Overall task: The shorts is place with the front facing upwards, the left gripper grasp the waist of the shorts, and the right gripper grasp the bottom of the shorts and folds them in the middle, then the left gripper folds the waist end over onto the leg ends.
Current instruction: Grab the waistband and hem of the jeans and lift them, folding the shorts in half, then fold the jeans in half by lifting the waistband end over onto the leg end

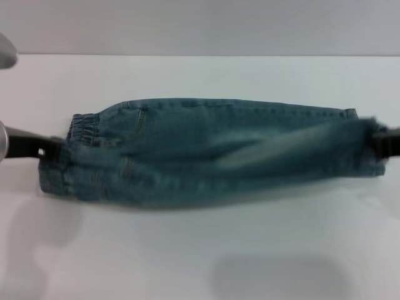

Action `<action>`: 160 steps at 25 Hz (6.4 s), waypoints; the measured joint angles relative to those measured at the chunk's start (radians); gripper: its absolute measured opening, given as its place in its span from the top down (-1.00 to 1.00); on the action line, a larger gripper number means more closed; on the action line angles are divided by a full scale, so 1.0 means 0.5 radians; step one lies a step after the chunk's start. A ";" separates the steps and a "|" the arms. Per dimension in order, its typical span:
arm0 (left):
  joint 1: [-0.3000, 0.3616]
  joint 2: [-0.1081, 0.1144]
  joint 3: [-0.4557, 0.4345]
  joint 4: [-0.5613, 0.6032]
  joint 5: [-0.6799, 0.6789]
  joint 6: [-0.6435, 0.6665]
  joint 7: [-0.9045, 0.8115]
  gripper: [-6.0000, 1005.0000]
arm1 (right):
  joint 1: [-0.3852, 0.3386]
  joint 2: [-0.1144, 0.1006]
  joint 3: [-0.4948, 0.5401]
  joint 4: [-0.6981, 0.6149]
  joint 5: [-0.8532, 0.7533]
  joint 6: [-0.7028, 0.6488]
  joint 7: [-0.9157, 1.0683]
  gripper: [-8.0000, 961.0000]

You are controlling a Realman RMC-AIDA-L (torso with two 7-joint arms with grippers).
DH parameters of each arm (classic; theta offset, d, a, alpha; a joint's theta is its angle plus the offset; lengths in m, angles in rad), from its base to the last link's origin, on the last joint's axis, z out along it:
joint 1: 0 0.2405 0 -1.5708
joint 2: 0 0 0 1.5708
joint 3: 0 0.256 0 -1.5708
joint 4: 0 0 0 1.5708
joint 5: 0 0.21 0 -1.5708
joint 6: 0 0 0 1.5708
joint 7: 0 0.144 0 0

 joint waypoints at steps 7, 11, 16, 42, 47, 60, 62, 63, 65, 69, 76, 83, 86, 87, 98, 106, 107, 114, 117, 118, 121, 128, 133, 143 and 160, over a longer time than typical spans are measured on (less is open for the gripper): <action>0.071 0.000 0.023 0.015 -0.013 0.321 -0.016 0.93 | -0.064 0.002 -0.087 -0.133 -0.028 -0.476 -0.025 0.98; 0.079 -0.002 0.061 0.083 -0.015 0.495 -0.016 0.93 | -0.041 0.002 -0.125 -0.315 -0.022 -0.664 -0.058 0.98; 0.087 -0.003 0.120 0.158 -0.024 0.706 -0.044 0.93 | -0.034 0.003 -0.159 -0.423 -0.016 -0.798 -0.057 0.98; 0.099 0.000 0.132 0.419 -0.023 1.362 -0.122 0.93 | -0.135 0.008 -0.169 -0.777 -0.009 -1.563 0.308 0.98; 0.062 0.000 0.140 0.449 -0.022 1.375 -0.122 0.93 | -0.145 0.013 -0.172 -0.781 -0.007 -1.600 0.357 0.98; -0.011 -0.001 0.151 0.516 -0.022 1.421 -0.112 0.92 | -0.174 0.004 -0.195 -0.722 0.132 -1.612 0.464 0.97; -0.013 -0.001 0.151 0.528 -0.022 1.429 -0.109 0.92 | -0.184 0.004 -0.215 -0.705 0.151 -1.611 0.457 0.97; -0.018 -0.001 0.151 0.539 -0.022 1.435 -0.109 0.92 | -0.187 0.005 -0.222 -0.702 0.149 -1.614 0.455 0.97; -0.023 -0.001 0.152 0.550 -0.022 1.441 -0.109 0.91 | -0.174 0.006 -0.213 -0.741 0.136 -1.623 0.453 0.97; -0.067 -0.001 0.155 0.623 -0.022 1.476 -0.102 0.91 | -0.126 0.002 -0.158 -0.862 0.133 -1.661 0.452 0.96; -0.129 0.001 0.177 0.701 -0.022 1.548 -0.098 0.91 | -0.087 -0.002 -0.130 -1.004 0.132 -1.828 0.445 0.95; -0.224 -0.003 0.251 0.917 -0.014 1.762 -0.103 0.90 | 0.001 -0.012 -0.156 -1.156 0.131 -1.971 0.258 0.81; -0.253 -0.005 0.271 0.984 -0.023 1.851 -0.116 0.90 | 0.021 -0.012 -0.155 -1.181 0.131 -1.973 0.242 0.60; -0.253 -0.005 0.274 0.985 -0.023 1.861 -0.117 0.77 | 0.021 -0.012 -0.157 -1.180 0.130 -1.977 0.240 0.54; -0.233 0.000 0.275 0.959 -0.050 1.881 -0.118 0.07 | -0.049 -0.001 -0.287 -1.169 0.105 -2.391 -0.074 -0.14; -0.138 0.003 0.268 0.852 -0.064 1.826 -0.119 -0.51 | 0.111 0.010 -0.626 -2.058 -0.063 -4.014 -0.122 -0.53; -0.138 0.003 0.268 0.852 -0.064 1.826 -0.119 -0.55 | 0.111 0.010 -0.626 -2.058 -0.063 -4.014 -0.122 -0.60; -0.111 0.003 0.237 0.764 -0.068 1.561 -0.120 -0.69 | 0.231 0.012 -0.753 -2.355 0.134 -4.093 -0.110 -0.65; -0.123 0.002 0.226 0.727 -0.068 1.416 -0.118 -0.69 | 0.242 0.016 -0.781 -2.430 0.164 -4.081 -0.109 -0.51; -0.125 0.002 0.224 0.714 -0.068 1.378 -0.117 -0.69 | 0.252 0.017 -0.787 -2.458 0.165 -4.077 -0.107 -0.44; -0.128 0.002 0.218 0.675 -0.068 1.264 -0.109 -0.69 | 0.287 0.019 -0.805 -2.535 0.168 -4.063 -0.101 -0.24; -0.158 0.003 0.176 0.660 -0.067 1.092 -0.110 -0.69 | 0.303 0.015 -0.853 -2.593 0.196 -4.029 -0.079 0.14; -0.216 0.003 0.124 0.707 -0.068 0.974 -0.110 -0.69 | 0.303 0.015 -0.877 -2.625 0.197 -4.019 -0.079 0.39; -0.297 -0.001 0.109 0.823 -0.072 0.920 -0.119 -0.69 | 0.286 0.012 -0.912 -2.632 0.198 -4.010 -0.079 0.94; -0.386 0.002 0.064 0.991 -0.113 0.927 -0.102 -0.69 | 0.333 0.016 -0.912 -2.648 0.198 -4.012 -0.079 0.99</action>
